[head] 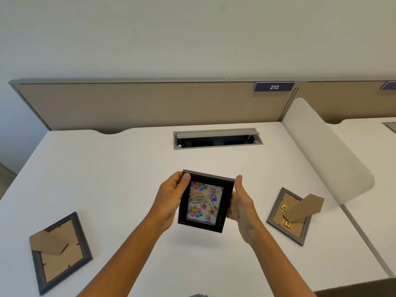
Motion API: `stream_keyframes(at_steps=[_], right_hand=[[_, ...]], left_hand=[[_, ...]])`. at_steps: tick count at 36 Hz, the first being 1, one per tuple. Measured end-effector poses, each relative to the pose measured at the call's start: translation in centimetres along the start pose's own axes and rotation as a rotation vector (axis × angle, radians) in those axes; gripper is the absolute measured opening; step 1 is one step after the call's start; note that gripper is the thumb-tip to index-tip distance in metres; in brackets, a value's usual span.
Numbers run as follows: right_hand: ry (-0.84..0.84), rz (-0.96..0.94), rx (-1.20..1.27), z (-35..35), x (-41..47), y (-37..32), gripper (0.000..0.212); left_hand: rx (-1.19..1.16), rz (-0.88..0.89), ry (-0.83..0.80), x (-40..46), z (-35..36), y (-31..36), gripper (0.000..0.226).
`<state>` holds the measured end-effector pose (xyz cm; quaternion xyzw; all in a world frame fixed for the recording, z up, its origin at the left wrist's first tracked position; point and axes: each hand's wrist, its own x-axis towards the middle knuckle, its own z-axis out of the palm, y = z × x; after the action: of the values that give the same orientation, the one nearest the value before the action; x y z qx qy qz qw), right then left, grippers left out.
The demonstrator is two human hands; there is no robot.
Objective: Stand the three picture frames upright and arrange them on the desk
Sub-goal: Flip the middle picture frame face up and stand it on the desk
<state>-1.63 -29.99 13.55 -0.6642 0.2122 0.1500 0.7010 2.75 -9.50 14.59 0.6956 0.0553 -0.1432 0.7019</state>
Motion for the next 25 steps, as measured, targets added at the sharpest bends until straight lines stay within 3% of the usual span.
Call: stream_keyframes(at_steps=[25], right_hand=[[0.134, 0.101, 0.173, -0.7, 5.3, 3.5, 0.073]], left_hand=[[0.092, -0.142, 0.004, 6.1, 3.2, -3.2, 0.025]])
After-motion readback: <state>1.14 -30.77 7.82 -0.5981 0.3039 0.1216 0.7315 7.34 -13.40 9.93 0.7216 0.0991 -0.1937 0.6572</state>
